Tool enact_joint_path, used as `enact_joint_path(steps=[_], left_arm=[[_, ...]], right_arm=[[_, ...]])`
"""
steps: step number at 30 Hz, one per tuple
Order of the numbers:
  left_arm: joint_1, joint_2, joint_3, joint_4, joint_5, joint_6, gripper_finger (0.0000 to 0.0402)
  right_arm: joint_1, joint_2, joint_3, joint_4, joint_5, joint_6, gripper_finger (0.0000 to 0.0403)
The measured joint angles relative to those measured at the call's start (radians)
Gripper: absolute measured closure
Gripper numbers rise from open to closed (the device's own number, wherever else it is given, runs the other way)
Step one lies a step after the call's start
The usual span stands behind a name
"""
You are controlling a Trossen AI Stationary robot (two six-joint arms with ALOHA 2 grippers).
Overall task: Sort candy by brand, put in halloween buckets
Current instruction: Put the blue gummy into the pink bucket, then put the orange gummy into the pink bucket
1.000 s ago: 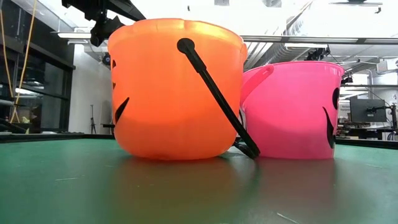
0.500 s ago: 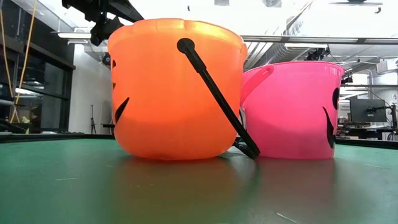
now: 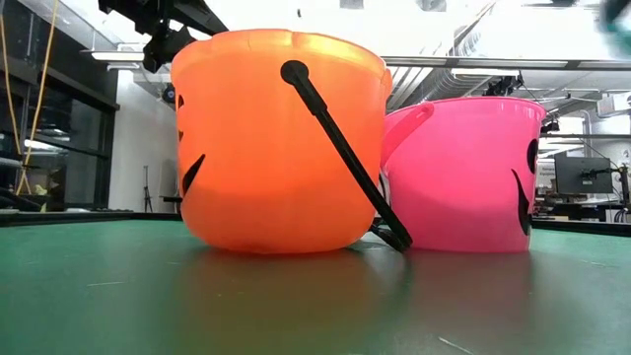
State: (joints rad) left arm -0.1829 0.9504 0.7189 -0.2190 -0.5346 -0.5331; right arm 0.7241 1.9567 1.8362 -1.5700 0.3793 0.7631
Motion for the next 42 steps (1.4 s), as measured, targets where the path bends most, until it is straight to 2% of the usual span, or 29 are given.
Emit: enact_joint_path(steps=[5, 8, 11, 15, 18, 21, 25, 29, 31, 35, 42], left_arm=[[0.0, 0.0, 0.0, 0.004, 0.0, -0.013, 0.0197], [0.0, 0.0, 0.0, 0.008, 0.0, -0.013, 0.0197], [0.0, 0.0, 0.0, 0.008, 0.0, -0.013, 0.0197], [0.0, 0.0, 0.0, 0.008, 0.0, -0.013, 0.0197], [0.0, 0.0, 0.0, 0.008, 0.0, -0.014, 0.0197], [0.0, 0.0, 0.0, 0.008, 0.0, -0.014, 0.0197], [0.0, 0.0, 0.0, 0.007, 0.0, -0.015, 0.0197], [0.0, 0.0, 0.0, 0.007, 0.0, -0.016, 0.0197], [0.0, 0.0, 0.0, 0.007, 0.0, -0.016, 0.0197], [0.0, 0.0, 0.0, 0.007, 0.0, -0.016, 0.0197], [0.0, 0.0, 0.0, 0.006, 0.0, -0.013, 0.0197]], right_arm=[[-0.124, -0.034, -0.062, 0.0, 0.161, -0.031, 0.04], [-0.202, -0.071, -0.126, 0.031, 0.228, 0.021, 0.0401], [-0.278, -0.153, -0.25, 0.152, 0.158, 0.068, 0.0401], [-0.349, -0.323, -0.463, 0.415, 0.06, 0.093, 0.0402], [-0.394, -0.475, -0.586, 0.584, 0.011, 0.162, 0.0402], [-0.427, -0.567, -0.68, 0.668, -0.059, 0.27, 0.0402], [-0.471, -0.605, -0.733, 0.675, -0.173, 0.369, 0.0402], [-0.484, -0.593, -0.748, 0.796, -0.278, 0.338, 0.0402], [-0.481, -0.581, -0.745, 0.826, -0.287, 0.333, 0.0399], [-0.486, -0.576, -0.745, 0.806, -0.282, 0.312, 0.0355], [-0.485, -0.576, -0.745, 0.79, -0.305, 0.274, 0.0223]])
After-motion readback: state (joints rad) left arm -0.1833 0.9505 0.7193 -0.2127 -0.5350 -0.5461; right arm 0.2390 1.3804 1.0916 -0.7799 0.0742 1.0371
